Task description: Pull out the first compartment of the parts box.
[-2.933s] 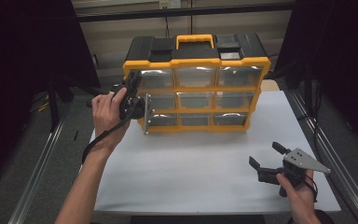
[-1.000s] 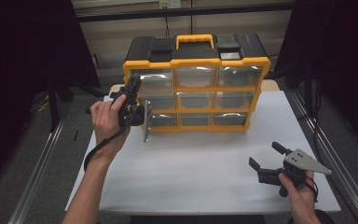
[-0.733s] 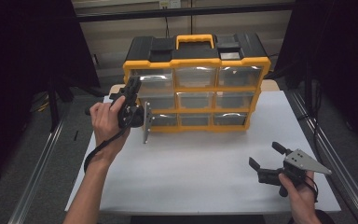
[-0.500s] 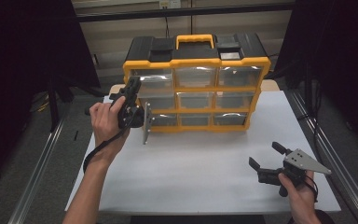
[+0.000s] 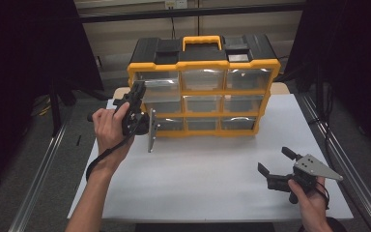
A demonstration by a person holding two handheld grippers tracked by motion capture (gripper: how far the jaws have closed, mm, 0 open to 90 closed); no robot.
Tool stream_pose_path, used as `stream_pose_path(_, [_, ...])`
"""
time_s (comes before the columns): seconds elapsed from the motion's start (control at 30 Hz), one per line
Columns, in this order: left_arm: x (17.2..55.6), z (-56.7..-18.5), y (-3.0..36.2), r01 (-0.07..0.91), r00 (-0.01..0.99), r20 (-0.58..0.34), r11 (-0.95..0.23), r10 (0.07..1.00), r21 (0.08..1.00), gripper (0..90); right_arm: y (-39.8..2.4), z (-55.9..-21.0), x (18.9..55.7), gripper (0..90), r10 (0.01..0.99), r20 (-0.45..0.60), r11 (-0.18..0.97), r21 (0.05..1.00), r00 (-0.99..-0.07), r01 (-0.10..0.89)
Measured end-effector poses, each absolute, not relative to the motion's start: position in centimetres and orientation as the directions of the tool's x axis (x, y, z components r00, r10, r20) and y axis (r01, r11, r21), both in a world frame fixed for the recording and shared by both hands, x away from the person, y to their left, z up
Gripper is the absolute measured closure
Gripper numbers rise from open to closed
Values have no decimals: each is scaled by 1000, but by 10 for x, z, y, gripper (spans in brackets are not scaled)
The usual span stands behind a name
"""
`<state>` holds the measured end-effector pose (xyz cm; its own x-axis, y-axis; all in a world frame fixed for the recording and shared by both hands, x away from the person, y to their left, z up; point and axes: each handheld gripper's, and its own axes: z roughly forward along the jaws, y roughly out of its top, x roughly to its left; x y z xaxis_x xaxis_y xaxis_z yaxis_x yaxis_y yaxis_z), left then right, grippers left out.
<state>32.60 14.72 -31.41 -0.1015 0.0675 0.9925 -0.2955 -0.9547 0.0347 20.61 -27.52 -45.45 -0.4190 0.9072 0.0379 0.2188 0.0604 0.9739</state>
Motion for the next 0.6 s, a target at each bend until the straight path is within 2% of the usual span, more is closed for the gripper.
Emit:
stream_pose_path(0.5, [318, -314, 149, -299, -113, 992, -954, 64, 28, 801, -275, -454, 206, 0, 907, 38, 60, 974, -420, 219])
stream_pose_path(0.53, [319, -315, 149, -325, -129, 989, -945, 75, 29, 802, -275, -454, 206, 0, 907, 38, 60, 974, -420, 219])
stream_pose_path(0.57, [316, -315, 149, -291, -118, 991, -956, 62, 25, 801, -275, -454, 206, 0, 907, 39, 60, 974, -419, 219])
stream_pose_path(0.6, [316, -314, 149, -300, -117, 991, -954, 60, 22, 802, -275, -454, 206, 0, 907, 39, 60, 974, -419, 219])
